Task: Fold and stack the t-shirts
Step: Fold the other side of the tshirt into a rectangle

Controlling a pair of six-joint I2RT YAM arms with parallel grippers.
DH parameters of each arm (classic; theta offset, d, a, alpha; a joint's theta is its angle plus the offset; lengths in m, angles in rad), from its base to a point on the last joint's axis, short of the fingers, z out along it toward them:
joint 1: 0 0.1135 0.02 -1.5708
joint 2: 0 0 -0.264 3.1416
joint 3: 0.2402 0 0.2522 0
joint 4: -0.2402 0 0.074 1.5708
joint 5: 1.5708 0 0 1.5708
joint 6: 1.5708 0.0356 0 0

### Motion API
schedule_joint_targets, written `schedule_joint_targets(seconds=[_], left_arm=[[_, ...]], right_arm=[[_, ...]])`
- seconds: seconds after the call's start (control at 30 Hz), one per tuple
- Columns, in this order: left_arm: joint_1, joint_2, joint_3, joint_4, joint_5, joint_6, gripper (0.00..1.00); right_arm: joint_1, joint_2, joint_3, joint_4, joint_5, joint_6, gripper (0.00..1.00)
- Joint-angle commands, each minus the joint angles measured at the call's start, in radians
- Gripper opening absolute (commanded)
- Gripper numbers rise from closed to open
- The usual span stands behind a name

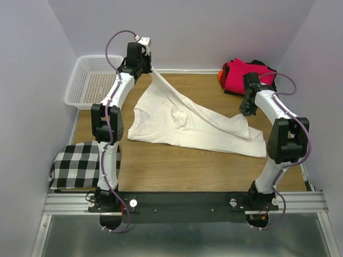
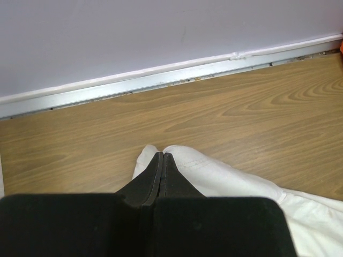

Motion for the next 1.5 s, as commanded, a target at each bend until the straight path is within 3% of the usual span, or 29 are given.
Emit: schedule_joint_targets(seconds=[0.0,0.3,1.0,1.47], left_arm=[[0.0,-0.018,0.058,-0.009,-0.027,0.006,0.0],[0.0,-0.061,0.07,0.028,-0.06,-0.009,0.0],[-0.008,0.06,0.159,0.106,0.101,-0.074,0.0],[-0.014,0.031,0.107,0.1,0.073,-0.046,0.0]], right_arm=[[-0.011,-0.012,0.103,-0.04,0.124,-0.038,0.01],[-0.084,0.132,0.342,-0.04,0.171,-0.044,0.01],[-0.197,0.427,0.747,-0.037,0.068,-0.1,0.01],[-0.197,0.381,0.695,-0.034,0.011,-0.1,0.01]])
